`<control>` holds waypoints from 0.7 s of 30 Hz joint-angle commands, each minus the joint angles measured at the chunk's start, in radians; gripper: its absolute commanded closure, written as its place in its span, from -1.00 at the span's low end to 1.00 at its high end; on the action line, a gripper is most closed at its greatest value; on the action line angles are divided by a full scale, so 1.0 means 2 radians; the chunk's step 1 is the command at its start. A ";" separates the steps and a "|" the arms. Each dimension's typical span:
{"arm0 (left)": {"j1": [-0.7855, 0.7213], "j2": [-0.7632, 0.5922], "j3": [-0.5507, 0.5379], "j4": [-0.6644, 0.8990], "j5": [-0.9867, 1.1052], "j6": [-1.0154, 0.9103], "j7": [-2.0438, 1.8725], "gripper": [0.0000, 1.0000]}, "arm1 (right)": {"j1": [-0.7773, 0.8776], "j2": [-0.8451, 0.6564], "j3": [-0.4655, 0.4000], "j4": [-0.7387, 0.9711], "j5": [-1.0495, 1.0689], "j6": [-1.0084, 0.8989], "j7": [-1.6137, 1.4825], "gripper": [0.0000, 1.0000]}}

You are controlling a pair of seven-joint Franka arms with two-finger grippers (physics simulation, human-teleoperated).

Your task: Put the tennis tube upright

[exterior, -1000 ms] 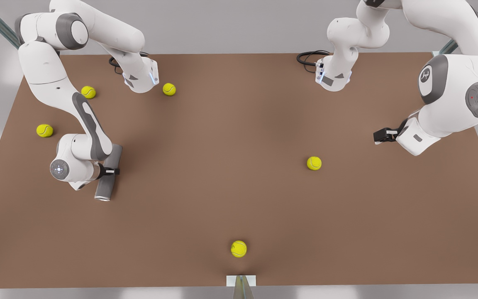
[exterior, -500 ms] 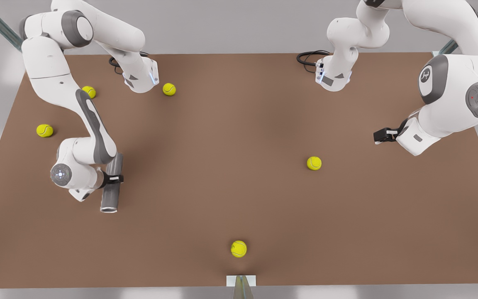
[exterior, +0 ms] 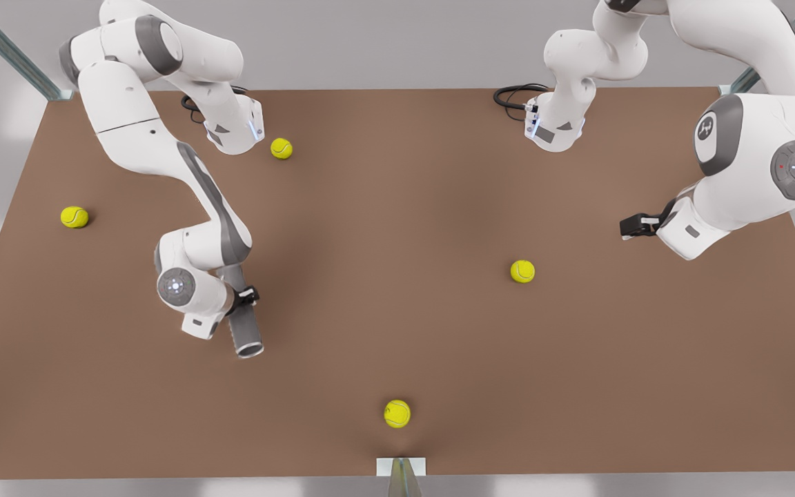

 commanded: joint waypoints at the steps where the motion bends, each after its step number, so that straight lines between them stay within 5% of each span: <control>1: 0.000 0.000 0.000 -0.001 0.000 0.000 0.000 -1.00 | 0.004 0.002 0.000 0.000 -0.001 0.001 0.000 -0.43; 21: 0.001 0.000 0.000 0.000 0.000 0.000 0.000 -1.00 | 0.178 0.104 -0.002 0.174 -0.087 0.008 -0.134 -0.43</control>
